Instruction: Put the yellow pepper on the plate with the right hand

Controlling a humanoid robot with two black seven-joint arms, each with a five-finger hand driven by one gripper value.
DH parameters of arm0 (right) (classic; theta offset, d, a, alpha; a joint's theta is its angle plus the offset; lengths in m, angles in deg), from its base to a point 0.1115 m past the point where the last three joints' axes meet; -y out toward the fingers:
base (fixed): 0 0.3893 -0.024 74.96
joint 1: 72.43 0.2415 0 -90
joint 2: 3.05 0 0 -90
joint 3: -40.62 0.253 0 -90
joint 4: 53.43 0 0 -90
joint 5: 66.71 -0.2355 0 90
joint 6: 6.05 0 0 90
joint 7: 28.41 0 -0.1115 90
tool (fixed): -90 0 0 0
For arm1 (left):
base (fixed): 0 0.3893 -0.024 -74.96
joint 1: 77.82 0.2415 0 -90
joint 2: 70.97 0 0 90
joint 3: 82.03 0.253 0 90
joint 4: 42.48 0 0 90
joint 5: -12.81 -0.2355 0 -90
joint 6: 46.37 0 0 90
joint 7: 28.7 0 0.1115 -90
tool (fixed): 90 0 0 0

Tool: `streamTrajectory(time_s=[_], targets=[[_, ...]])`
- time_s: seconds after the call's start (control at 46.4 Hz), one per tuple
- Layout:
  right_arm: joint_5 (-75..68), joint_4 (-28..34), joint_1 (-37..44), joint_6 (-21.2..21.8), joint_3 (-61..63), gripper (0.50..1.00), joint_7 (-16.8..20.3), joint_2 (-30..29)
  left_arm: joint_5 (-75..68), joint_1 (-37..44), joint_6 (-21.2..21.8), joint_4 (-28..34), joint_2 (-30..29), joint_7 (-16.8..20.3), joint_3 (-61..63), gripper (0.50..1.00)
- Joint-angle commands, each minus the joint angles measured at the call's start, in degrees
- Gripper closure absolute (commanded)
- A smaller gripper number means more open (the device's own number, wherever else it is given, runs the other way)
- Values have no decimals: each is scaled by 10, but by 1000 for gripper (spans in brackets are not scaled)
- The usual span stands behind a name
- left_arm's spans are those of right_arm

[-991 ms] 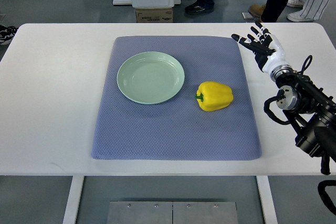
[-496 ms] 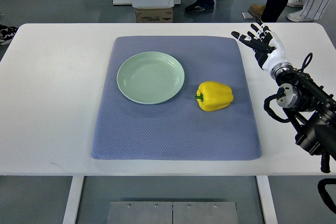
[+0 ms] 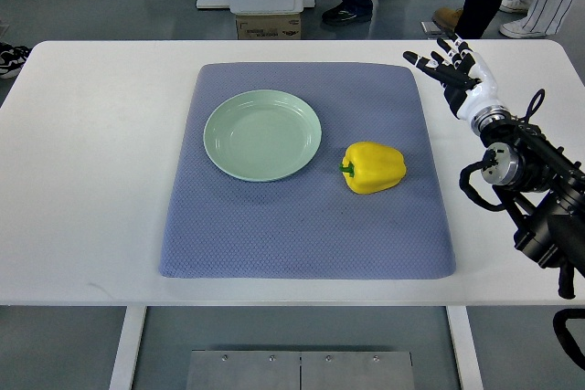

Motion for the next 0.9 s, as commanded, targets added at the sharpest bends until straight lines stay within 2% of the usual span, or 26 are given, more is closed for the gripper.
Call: streamTrajectory(time_s=[0.0,0.883], targets=[[0,0,3,0,0,500,0,1,0,0,0,0,0,0,0,500],[1,10,7,4,-5,500,1,6,0,0,0,0,0,0,0,500]])
